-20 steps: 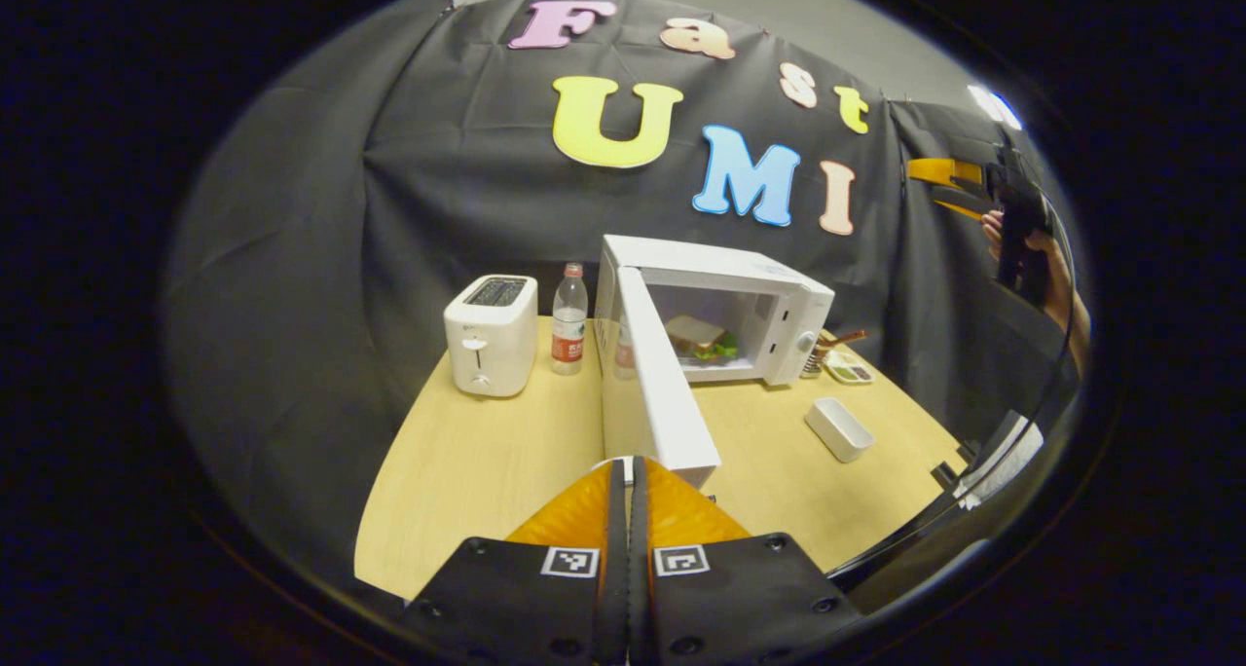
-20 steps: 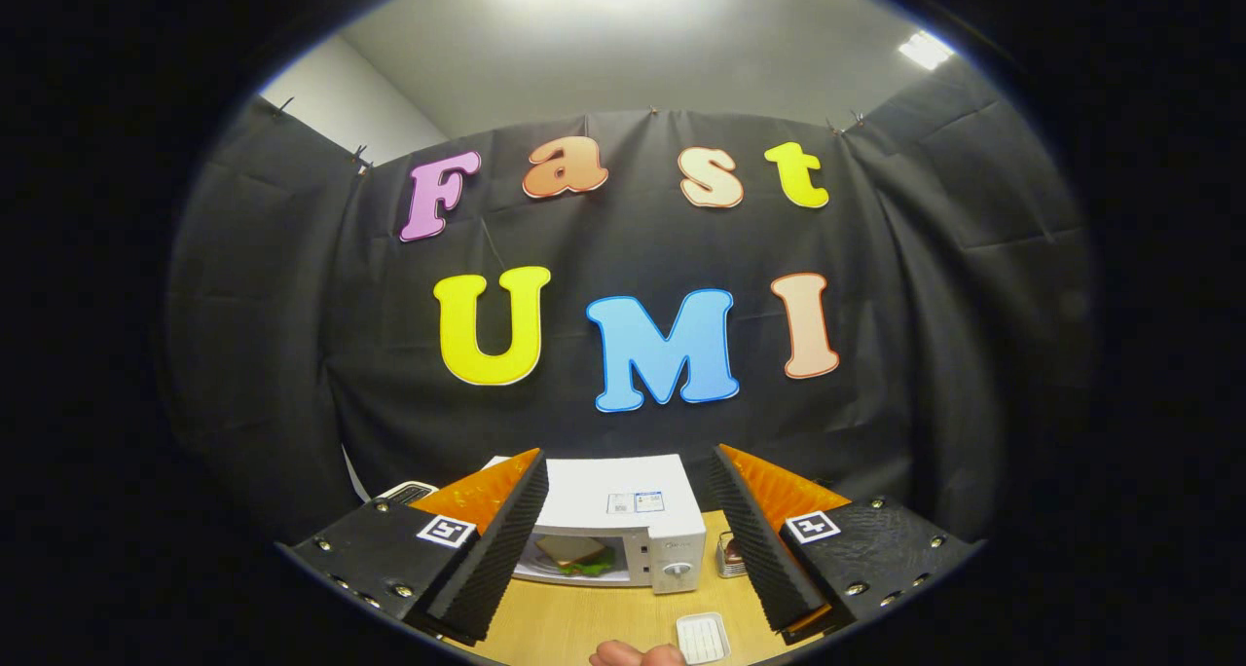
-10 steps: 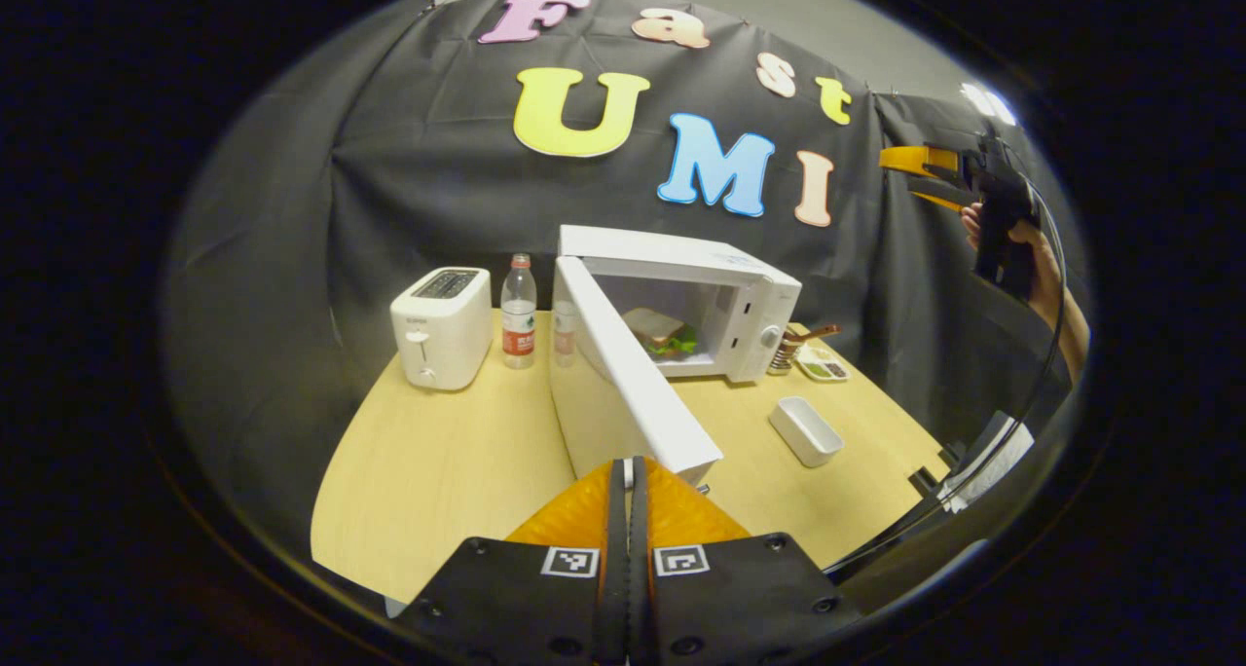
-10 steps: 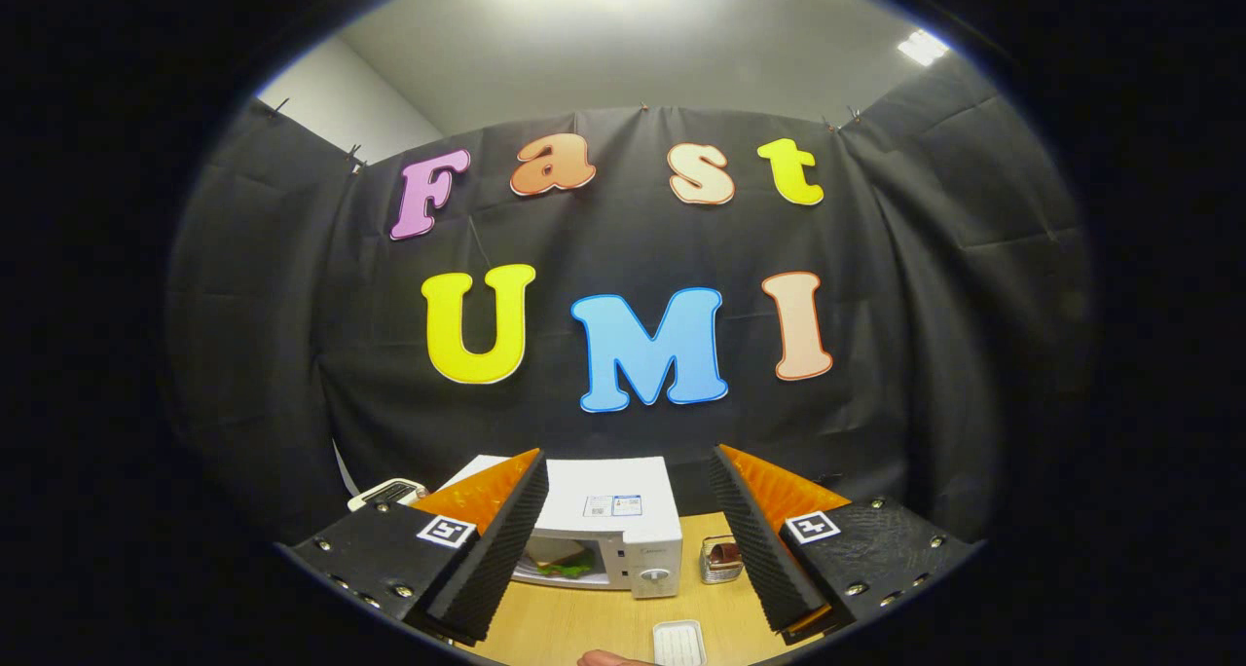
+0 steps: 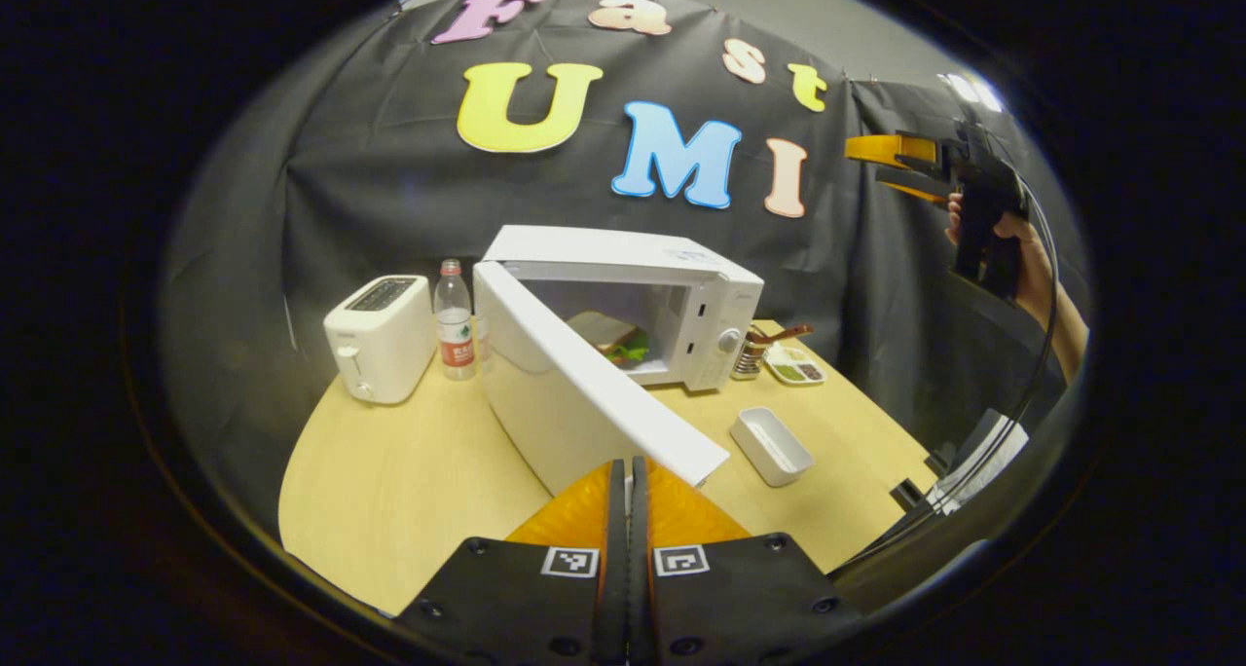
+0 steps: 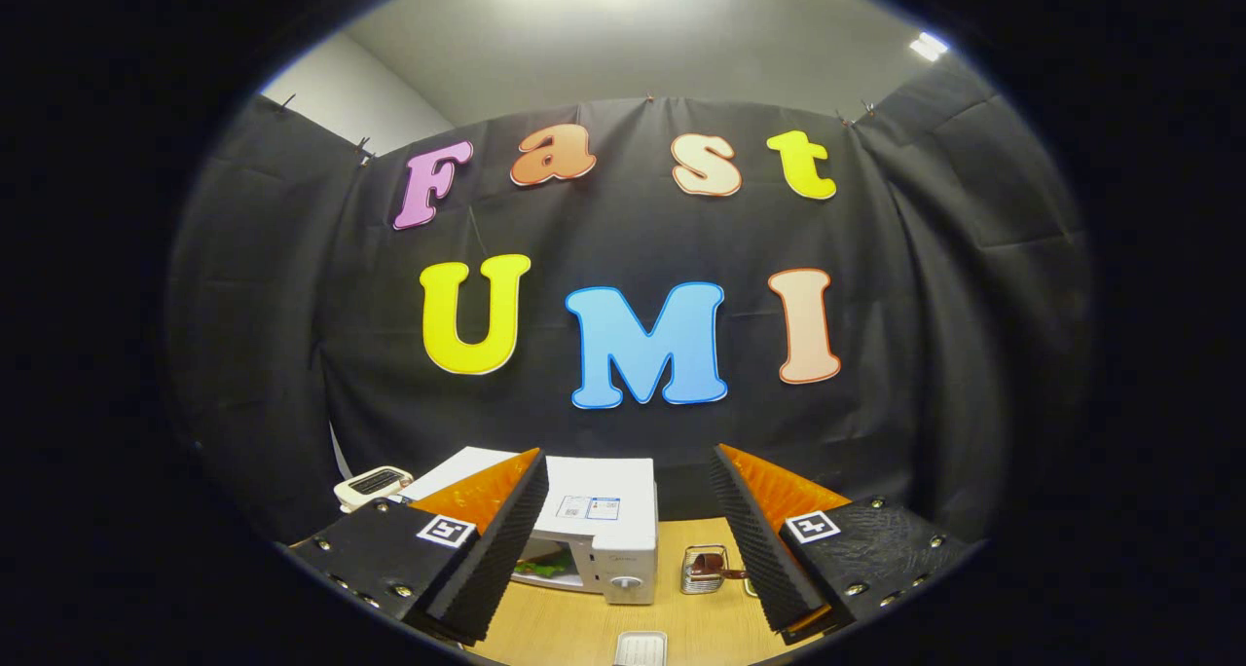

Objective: Open the microwave oven with the left hand, put the food in, and close the microwave oven.

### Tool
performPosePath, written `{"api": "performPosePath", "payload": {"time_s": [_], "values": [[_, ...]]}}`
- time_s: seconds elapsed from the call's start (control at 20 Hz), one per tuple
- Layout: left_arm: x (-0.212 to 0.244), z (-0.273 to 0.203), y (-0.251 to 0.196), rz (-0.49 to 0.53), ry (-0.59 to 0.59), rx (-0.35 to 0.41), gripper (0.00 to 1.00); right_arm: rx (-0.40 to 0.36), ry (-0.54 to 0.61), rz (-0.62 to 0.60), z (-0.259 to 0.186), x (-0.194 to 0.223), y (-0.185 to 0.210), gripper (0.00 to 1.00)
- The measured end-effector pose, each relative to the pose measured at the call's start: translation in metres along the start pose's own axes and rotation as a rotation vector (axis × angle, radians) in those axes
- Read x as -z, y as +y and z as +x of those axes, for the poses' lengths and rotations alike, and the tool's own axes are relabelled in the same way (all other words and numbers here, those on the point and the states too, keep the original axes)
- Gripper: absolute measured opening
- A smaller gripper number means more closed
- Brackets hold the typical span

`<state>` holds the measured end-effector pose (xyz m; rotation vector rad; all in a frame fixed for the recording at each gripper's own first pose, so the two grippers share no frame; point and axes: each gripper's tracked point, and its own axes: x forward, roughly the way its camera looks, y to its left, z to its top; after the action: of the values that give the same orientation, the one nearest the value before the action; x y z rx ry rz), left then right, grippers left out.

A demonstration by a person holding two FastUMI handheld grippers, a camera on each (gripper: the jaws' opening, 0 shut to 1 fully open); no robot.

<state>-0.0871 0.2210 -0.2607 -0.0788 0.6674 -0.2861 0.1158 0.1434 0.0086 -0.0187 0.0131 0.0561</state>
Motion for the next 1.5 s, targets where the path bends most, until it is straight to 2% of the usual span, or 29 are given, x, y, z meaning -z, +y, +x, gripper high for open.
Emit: {"api": "performPosePath", "payload": {"time_s": [0.4, 0.45, 0.75, 1.15, 1.2, 1.25, 1.5], "values": [[-0.016, 0.052, -0.047, -0.009, 0.003, 0.071, 0.09, -0.009, 0.024, 0.028, 0.009, 0.002, -0.026, 1.0], [-0.019, 0.057, -0.052, -0.008, 0.003, 0.081, 0.07, -0.008, 0.031, 0.03, 0.009, 0.004, -0.029, 1.0], [-0.033, 0.094, -0.077, -0.009, 0.012, 0.136, 0.09, 0.02, 0.033, 0.033, -0.001, 0.004, -0.053, 1.0], [-0.048, 0.134, -0.094, -0.016, 0.009, 0.157, 0.07, 0.062, 0.022, 0.011, -0.008, 0.004, -0.087, 1.0], [-0.05, 0.139, -0.096, -0.02, 0.008, 0.156, 0.07, 0.065, 0.026, 0.012, -0.008, 0.006, -0.092, 0.95], [-0.053, 0.143, -0.098, -0.02, 0.006, 0.155, 0.07, 0.069, 0.029, 0.017, -0.008, 0.007, -0.095, 1.0], [-0.064, 0.165, -0.105, 0.004, 0.006, 0.153, 0.07, 0.081, 0.027, 0.029, -0.003, 0.006, -0.114, 1.0]]}}
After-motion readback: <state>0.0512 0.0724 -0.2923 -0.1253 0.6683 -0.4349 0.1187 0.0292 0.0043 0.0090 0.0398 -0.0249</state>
